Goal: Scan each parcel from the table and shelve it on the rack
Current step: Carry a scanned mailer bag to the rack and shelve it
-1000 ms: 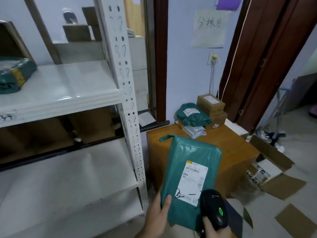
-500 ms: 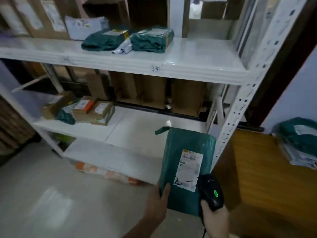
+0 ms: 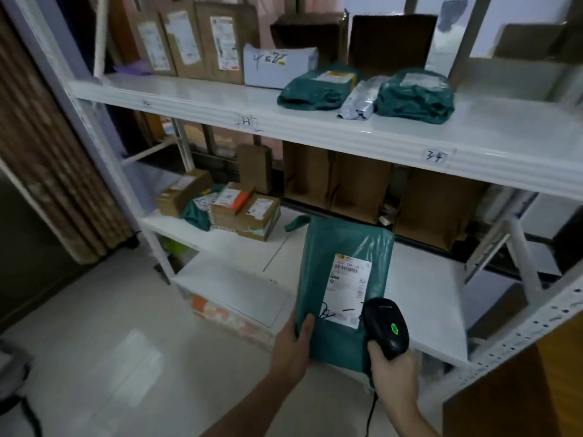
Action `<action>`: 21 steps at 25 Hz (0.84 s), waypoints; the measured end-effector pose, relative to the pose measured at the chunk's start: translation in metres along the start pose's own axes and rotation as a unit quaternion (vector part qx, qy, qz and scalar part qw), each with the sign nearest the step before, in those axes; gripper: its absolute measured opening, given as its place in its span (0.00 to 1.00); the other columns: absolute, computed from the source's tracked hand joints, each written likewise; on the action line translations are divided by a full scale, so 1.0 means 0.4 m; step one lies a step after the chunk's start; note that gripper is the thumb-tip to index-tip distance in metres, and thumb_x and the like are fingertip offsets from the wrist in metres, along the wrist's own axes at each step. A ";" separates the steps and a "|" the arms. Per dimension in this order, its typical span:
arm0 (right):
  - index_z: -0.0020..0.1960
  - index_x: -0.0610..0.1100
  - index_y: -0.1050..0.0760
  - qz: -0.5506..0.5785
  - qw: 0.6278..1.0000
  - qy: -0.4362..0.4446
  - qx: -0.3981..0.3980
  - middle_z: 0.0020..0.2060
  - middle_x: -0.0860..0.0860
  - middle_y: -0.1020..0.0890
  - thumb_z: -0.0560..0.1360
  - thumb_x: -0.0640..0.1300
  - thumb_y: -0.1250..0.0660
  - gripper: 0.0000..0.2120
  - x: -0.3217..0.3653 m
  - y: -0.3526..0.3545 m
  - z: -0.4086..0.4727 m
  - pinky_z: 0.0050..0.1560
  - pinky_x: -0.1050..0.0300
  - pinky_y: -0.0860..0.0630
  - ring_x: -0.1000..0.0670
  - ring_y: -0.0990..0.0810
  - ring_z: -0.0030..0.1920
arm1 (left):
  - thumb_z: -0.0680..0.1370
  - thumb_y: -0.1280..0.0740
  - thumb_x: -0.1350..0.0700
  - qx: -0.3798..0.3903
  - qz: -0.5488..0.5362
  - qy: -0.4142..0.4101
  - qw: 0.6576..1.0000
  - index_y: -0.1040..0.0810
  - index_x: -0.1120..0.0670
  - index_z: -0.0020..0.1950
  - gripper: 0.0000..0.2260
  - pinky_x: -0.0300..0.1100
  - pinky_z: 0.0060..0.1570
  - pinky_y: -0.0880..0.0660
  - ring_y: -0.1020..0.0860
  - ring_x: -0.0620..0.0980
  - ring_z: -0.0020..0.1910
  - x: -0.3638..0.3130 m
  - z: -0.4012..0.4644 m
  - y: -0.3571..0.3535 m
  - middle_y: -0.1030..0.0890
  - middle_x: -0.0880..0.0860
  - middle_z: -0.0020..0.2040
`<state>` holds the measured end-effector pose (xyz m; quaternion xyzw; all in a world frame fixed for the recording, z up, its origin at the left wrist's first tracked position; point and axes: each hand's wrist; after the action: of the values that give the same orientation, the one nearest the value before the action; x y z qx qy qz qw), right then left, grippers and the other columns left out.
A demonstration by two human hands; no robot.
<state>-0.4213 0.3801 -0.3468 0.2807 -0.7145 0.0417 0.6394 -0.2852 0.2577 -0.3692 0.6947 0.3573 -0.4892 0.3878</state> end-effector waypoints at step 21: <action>0.49 0.43 0.22 -0.066 0.989 -0.090 0.101 0.41 0.44 0.17 0.73 0.42 0.31 0.05 0.169 -0.626 0.467 0.42 0.53 0.24 0.44 0.18 0.43 | 0.84 0.41 0.37 0.018 0.010 0.117 0.993 0.21 0.60 0.69 0.29 0.58 0.62 0.19 0.17 0.61 0.58 0.003 0.814 0.220 0.17 0.60 0.61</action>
<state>-0.4755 0.0683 -0.3919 0.3929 -0.7414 0.0462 0.5421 -0.3388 -0.0706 -0.4253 0.7578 0.3837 -0.4072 0.3356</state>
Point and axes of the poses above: each hand's wrist, its own z-axis towards the middle knuckle, its own y-axis out of the back of the hand, x = y × z
